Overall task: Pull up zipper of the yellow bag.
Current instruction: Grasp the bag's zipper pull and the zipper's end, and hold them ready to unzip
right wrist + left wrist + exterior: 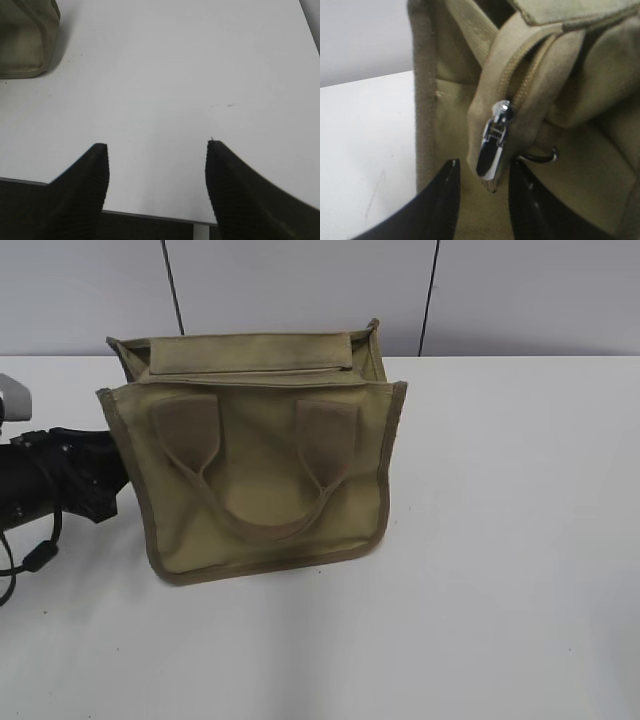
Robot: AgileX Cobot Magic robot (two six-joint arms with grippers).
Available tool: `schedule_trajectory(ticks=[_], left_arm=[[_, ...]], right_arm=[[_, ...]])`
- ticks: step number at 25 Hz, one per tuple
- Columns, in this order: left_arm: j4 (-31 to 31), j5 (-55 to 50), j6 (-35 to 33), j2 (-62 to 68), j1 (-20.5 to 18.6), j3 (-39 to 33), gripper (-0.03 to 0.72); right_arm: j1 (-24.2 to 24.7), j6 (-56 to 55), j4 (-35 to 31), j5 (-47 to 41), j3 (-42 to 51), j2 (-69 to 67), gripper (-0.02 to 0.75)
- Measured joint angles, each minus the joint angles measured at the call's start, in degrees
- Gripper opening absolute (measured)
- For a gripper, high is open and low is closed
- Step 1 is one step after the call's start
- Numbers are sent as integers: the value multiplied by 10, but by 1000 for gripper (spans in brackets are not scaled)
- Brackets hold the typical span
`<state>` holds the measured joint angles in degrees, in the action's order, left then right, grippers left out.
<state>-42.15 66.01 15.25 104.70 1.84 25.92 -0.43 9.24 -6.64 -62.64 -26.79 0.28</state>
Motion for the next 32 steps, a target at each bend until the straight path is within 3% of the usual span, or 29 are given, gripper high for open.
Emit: schedule_trajectory(ticks=[4,7,11,22,28,32], left_arm=[[-44,8,0,32,0,18,311],[-40,12,-1,47,0,21,344],[-12,29,-9,64,0,23,349],[-17,30,-23,98,1,44,351],[-14,30,-36,98,28,47,351],[21,30,-46,98,35,47,343]], right_arm=[[0,0,0,0,0,0,469],[0,0,0,0,0,0,469],[0,0,0,0,0,0,469],[0,0,0,0,0,0,468],[0,0,0,0,0,0,468],[0,0,0,0,0,0,468]])
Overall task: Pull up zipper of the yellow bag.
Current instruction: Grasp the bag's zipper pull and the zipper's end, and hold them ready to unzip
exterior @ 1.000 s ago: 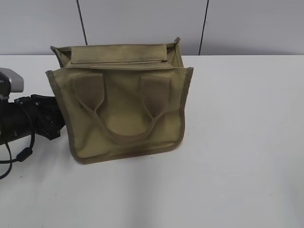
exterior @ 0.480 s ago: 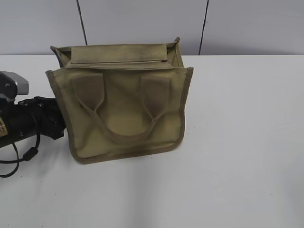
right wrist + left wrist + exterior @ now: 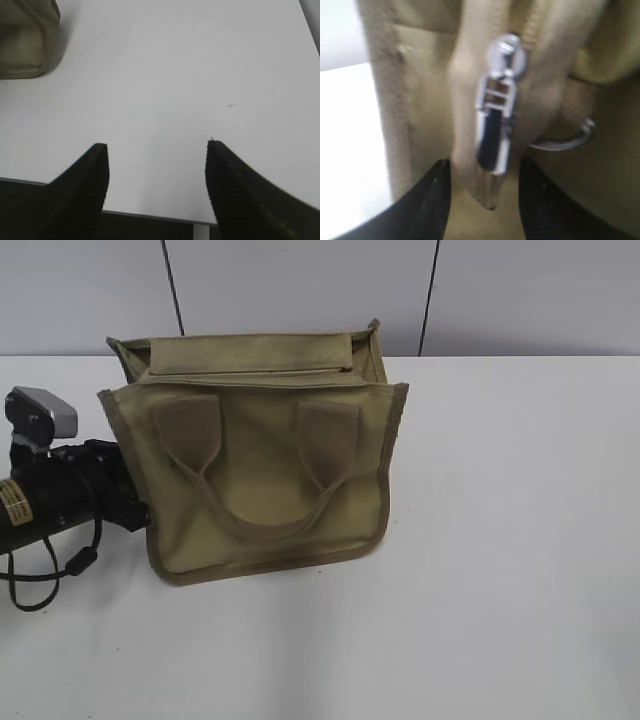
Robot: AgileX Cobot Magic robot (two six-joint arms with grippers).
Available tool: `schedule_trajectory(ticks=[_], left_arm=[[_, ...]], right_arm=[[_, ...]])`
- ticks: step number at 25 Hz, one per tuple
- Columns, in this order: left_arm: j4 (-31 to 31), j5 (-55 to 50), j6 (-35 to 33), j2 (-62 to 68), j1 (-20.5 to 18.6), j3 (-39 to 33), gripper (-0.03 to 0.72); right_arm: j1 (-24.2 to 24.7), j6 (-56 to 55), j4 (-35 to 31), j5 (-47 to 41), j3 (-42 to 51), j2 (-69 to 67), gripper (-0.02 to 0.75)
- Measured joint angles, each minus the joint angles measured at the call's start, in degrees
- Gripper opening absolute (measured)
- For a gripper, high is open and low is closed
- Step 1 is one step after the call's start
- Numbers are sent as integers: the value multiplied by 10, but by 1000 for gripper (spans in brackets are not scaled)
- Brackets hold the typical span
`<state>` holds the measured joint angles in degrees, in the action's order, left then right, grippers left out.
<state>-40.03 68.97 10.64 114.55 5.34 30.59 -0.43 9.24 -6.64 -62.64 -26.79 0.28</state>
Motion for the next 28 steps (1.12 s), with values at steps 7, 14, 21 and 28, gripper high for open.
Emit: schedule_trajectory(ticks=[7,14,21,28], left_arm=[[21,0,0,0,0,0,132],[29,0,-2,-9,0,-9,9],[50,-50,-2,-113,0,-23,6],[74,-191,-13,-248,0,-19,6]], right_arm=[[0,0,0,0,0,0,468],[0,0,0,0,0,0,468],[0,0,0,0,0,0,468],[0,0,0,0,0,0,468]])
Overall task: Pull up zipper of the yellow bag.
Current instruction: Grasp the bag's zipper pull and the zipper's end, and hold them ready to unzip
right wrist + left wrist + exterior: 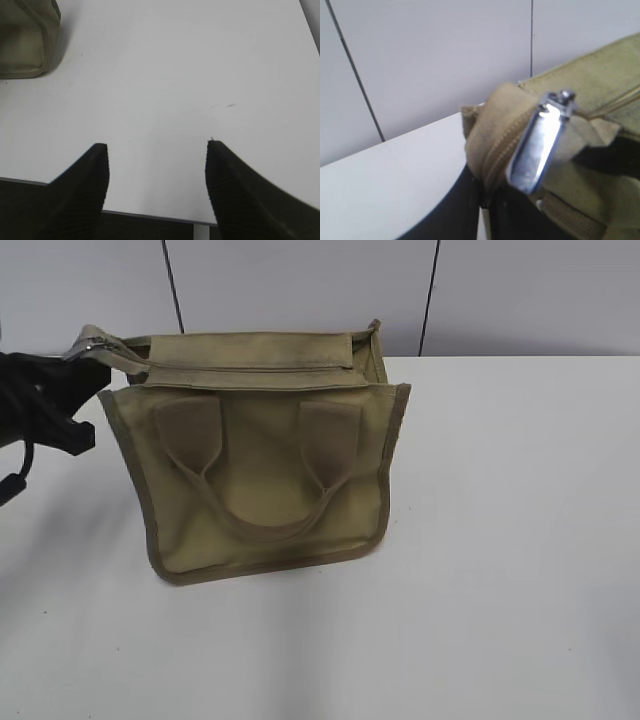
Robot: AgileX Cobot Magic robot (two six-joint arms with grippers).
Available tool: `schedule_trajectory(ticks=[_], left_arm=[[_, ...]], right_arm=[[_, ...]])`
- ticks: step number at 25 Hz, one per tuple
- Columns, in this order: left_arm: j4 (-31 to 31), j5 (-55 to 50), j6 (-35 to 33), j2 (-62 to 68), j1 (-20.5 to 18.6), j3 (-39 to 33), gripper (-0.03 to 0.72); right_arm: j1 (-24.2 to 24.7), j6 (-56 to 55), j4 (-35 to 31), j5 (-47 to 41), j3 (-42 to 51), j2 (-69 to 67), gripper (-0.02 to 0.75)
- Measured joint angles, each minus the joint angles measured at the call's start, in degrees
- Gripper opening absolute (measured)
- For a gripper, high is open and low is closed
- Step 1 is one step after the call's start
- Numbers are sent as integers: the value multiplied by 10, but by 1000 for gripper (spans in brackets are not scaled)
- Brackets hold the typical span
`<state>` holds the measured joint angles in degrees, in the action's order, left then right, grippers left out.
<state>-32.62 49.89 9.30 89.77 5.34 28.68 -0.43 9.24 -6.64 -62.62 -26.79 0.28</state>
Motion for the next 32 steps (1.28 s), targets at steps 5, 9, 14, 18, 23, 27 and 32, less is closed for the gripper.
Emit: schedule_trajectory(ticks=[5,9,14,18,23,27,32], left_arm=[[0,-38,-37,-28,0,23,6],[-7,-67,-52,-30,0,41,6],[-11,-81,-56,-31,0,44,6],[-18,-94,-56,-50,0,44,6],[-35,-113,-44,-72,0,44,6],[-67,-118,-4,-80,0,44,6],[-81,-139,9,-101,0,44,6]], right_arm=[[0,0,0,0,0,0,468],[0,-2,-4,0,0,0,468],[0,-4,-42,3,0,0,468],[0,-4,-92,75,-11,-22,468],[0,27,-156,228,-13,-135,468],[0,151,-240,274,-26,-269,468],[-7,292,-371,284,-84,-444,468]])
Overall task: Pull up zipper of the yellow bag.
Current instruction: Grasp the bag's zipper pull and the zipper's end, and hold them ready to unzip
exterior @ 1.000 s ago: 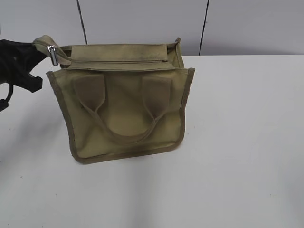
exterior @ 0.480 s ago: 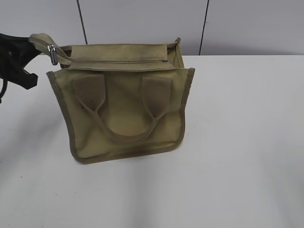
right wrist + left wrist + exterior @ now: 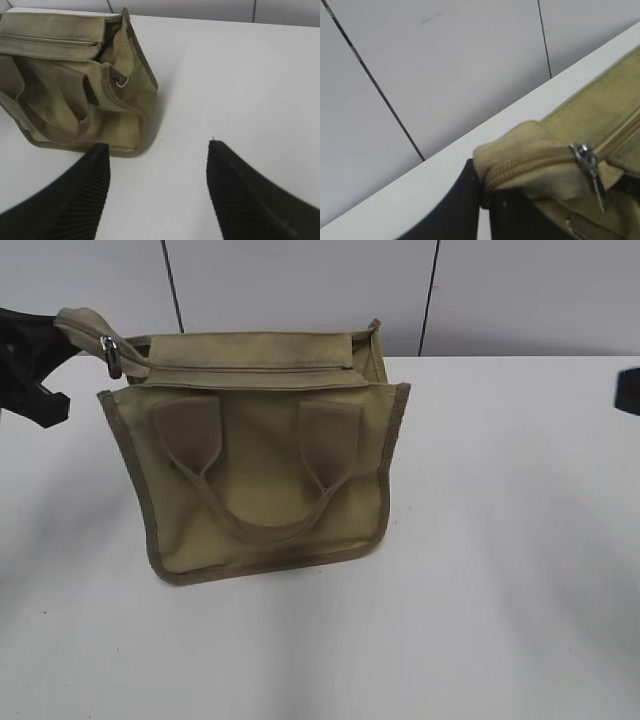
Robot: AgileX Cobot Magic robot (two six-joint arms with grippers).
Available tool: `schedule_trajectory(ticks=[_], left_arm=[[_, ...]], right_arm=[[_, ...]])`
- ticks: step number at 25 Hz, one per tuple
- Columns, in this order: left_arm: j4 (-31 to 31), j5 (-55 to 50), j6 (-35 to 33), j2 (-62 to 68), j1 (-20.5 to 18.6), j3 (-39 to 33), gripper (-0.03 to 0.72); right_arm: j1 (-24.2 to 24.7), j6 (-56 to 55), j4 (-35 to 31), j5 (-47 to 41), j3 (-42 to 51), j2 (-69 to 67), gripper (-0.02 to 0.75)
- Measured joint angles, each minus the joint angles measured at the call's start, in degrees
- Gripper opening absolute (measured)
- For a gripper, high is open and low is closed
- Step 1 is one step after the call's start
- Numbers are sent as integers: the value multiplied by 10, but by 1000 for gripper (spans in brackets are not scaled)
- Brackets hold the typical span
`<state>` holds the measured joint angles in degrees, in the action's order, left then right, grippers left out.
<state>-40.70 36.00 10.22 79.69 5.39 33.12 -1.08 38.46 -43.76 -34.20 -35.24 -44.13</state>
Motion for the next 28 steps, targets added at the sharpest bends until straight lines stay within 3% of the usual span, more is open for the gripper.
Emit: schedule_trajectory(ticks=[3,11,15,21,28], left_arm=[[-1,-7,1,-3,0,0,6],[-2,-7,18,-4,0,0,6],[-2,-7,18,-4,0,0,6],[-3,-7,19,-4,0,0,6],[-3,-7,20,-4,0,0,6]], right_arm=[[-49,36,-28,25,-49,-98,468],[-309,39,-36,197,-186,-323,468],[-391,33,-38,267,-274,-439,466],[-453,30,-47,298,-390,-578,392],[-465,3,-86,313,-439,-655,333]])
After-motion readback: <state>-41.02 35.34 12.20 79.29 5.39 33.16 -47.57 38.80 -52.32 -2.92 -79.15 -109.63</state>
